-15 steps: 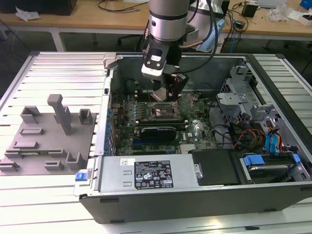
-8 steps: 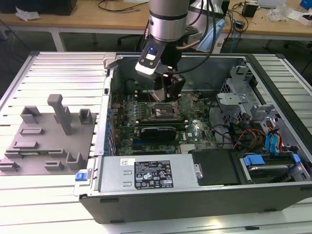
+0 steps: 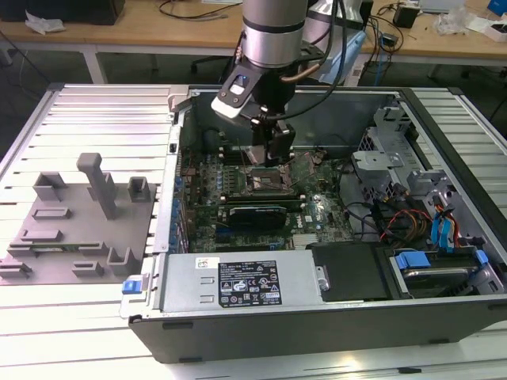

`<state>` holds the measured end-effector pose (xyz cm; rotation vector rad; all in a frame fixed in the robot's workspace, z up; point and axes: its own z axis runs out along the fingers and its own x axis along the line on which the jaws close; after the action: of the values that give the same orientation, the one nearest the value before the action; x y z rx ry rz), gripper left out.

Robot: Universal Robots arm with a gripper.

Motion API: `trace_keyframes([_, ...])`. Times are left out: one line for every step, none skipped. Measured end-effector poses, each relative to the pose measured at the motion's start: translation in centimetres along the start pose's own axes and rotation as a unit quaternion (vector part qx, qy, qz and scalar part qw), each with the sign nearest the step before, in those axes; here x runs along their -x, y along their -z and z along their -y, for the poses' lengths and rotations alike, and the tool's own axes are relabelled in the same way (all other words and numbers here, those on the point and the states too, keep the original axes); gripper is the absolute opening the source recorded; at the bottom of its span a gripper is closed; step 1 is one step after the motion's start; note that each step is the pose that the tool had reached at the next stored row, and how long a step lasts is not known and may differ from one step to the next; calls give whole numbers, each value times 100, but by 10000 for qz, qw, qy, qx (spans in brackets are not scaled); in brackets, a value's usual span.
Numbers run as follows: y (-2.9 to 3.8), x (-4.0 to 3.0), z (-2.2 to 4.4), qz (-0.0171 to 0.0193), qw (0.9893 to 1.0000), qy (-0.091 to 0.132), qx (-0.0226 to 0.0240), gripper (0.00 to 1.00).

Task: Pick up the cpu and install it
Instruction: 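Place the cpu into insertion slot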

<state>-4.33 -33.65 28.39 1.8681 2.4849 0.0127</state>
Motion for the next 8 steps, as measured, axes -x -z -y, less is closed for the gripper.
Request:
trace_keyframes([-1,0,0,3,10000,-96,-2,55])
trace_keyframes([-2,0,0,5,9998,-180,-4,55])
trace_keyframes([-3,0,0,8,9996,-297,-6,55])
trace_keyframes([-4,0,0,10,9993,-384,-8,55])
trace_keyframes([-6,0,0,14,9987,-519,-11,55])
trace_keyframes([-7,0,0,16,9982,-602,-13,55])
trace_keyframes([-8,0,0,18,9976,-695,-15,55])
trace_keyframes([-8,0,1,21,9969,-780,-17,55])
